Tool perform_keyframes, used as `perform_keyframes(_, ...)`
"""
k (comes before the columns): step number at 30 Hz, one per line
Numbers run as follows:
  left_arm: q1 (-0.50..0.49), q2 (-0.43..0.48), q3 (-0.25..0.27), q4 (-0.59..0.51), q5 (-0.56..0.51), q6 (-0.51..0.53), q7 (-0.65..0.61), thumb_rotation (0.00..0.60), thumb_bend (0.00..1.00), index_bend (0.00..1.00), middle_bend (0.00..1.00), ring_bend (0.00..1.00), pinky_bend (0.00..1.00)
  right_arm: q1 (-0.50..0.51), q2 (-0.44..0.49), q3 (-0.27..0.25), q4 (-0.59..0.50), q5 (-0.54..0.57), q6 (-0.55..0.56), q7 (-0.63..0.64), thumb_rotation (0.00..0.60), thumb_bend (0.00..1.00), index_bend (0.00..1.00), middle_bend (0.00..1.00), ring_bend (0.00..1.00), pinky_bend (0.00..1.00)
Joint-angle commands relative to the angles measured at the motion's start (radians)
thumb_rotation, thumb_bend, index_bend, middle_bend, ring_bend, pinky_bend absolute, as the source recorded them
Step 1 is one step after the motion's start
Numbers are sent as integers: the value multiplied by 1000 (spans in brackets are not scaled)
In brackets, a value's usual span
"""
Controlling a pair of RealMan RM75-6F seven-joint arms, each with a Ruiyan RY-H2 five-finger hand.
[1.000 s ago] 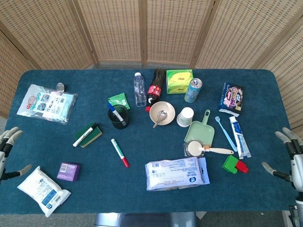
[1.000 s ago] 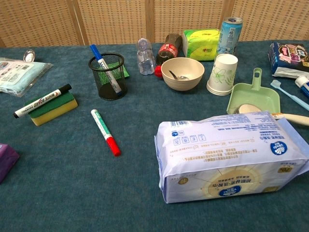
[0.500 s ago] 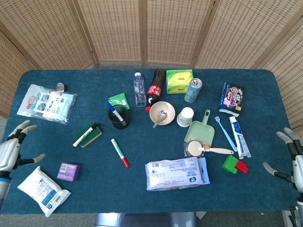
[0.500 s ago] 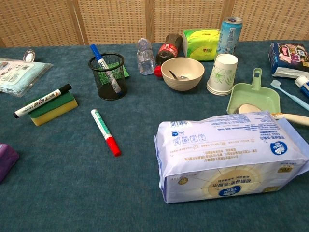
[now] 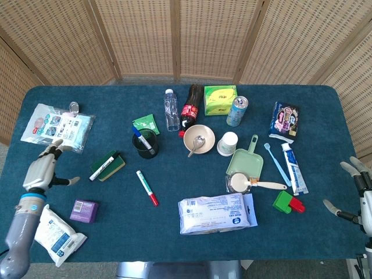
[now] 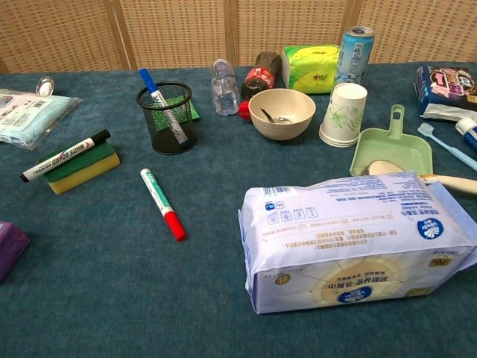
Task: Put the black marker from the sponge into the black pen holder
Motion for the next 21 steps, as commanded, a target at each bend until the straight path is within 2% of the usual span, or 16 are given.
perform_keyframes(1,-103,-80,-24,-40,-166,66,156,600,36,211,0,0,99,0,1,0,0,-1,0,3,600,0,173,72,129,312)
perform_keyframes(11,-208,-261,-77,10,-374,235,287,600,93,242,0,0,96,-5,11,5,1,8,4,40,600,0,173,72,129,311)
perform_keyframes(18,-237,-338,-109,57,-402,309,309,600,142,389,0,0,91,-6,15,8,2,10,5,57,600,0,175,72,129,311)
perform_keyframes(21,-241,-350,-123,67,-425,318,321,600,144,414,0,0,79,-6,16,8,3,12,4,60,600,0,175,72,129,312)
